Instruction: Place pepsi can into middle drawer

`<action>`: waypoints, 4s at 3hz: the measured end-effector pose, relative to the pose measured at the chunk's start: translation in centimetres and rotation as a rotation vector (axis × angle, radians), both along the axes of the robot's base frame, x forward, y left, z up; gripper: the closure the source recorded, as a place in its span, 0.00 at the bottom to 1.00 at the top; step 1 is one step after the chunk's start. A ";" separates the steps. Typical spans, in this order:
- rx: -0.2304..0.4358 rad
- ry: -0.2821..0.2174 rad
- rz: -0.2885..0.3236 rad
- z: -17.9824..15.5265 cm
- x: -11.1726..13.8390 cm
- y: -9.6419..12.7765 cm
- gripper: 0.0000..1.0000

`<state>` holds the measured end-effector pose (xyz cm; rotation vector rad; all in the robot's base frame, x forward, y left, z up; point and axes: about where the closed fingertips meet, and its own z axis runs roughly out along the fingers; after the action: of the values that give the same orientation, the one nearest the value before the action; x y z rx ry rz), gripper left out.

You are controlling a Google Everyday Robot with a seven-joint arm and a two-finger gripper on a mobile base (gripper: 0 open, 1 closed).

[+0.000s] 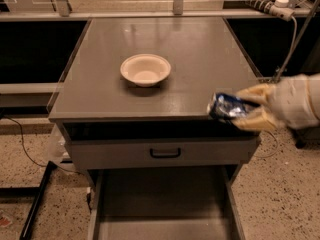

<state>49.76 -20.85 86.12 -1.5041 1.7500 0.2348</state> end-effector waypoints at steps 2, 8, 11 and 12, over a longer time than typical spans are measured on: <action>0.063 0.030 -0.006 -2.1 -10.0 -1.2 1.00; 0.058 0.302 0.079 -28.7 -8.2 9.5 1.00; -0.018 0.216 -0.082 -41.9 -5.9 9.9 1.00; 0.007 0.192 -0.166 -43.6 -3.0 7.3 1.00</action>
Offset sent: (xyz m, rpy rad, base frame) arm -0.1389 -0.0246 -0.0323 0.1055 0.0412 -0.0384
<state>46.78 -13.52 42.53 -1.3593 2.0128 0.3074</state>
